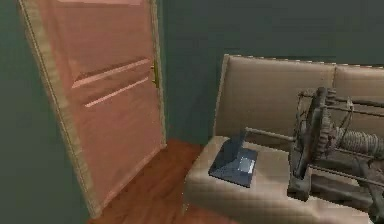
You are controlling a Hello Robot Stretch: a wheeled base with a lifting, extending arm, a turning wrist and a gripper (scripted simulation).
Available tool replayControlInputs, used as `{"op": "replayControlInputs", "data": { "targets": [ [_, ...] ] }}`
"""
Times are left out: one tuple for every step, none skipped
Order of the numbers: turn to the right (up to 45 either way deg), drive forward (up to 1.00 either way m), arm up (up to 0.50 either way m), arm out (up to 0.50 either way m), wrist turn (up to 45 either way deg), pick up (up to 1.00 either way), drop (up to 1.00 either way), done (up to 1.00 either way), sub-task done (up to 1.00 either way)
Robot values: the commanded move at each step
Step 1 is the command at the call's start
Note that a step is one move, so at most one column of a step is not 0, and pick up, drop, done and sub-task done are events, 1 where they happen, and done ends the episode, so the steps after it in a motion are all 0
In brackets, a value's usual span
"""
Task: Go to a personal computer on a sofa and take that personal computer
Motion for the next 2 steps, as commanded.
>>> {"op": "replayControlInputs", "data": {
  "targets": [
    [33.0,0.00,0.00,0.00,0.0,0.00,0.00,0.00,0.00],
    [0.0,0.05,0.00,0.00,0.0,0.00,0.00,0.00,0.00]
  ]
}}
